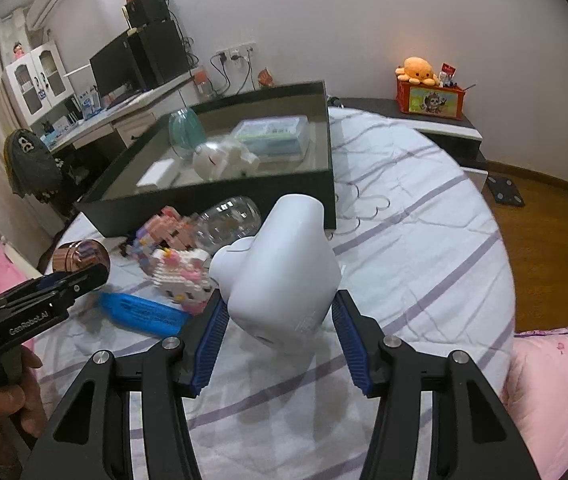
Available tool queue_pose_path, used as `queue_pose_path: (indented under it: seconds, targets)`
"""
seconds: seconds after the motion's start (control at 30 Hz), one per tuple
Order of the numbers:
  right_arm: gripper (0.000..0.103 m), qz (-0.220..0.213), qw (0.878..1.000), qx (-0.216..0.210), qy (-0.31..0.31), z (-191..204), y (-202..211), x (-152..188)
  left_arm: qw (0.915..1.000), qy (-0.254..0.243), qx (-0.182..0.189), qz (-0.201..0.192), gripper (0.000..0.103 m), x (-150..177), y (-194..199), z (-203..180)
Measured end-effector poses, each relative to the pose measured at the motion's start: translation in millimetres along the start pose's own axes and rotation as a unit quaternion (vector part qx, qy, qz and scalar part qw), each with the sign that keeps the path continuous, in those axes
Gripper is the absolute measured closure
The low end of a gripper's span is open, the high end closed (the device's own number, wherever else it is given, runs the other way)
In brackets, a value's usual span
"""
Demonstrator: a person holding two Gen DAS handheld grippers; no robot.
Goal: Organize rigid objects
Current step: 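Grasp the white handheld device with the right tool while the left tool grasps the rose-gold cylinder, then carry the device and cylinder over the tray and open both tools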
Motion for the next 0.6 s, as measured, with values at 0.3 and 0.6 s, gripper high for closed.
queue_pose_path:
  seconds: [0.3, 0.6]
  targets:
    - [0.049, -0.044, 0.998, -0.021, 0.025, 23.3, 34.5, -40.5, 0.9993, -0.006, 0.009, -0.036, 0.046, -32.9, 31.4, -4.1]
    - [0.049, -0.078, 0.995, -0.028, 0.063, 48.6, 35.3, -97.3, 0.9966, -0.018, 0.011, -0.080, 0.046, -100.2, 42.0, -11.6]
Point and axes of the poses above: each gripper's, at about its wrist camera, not at the fingertips, and y roughly against the way its jaws point, z to its left, x to its underside, the point moved 9 cm from there along -y, roughly the way its jaws point, and after that the axes turned 1 degree about x, right-handed, at the moved point
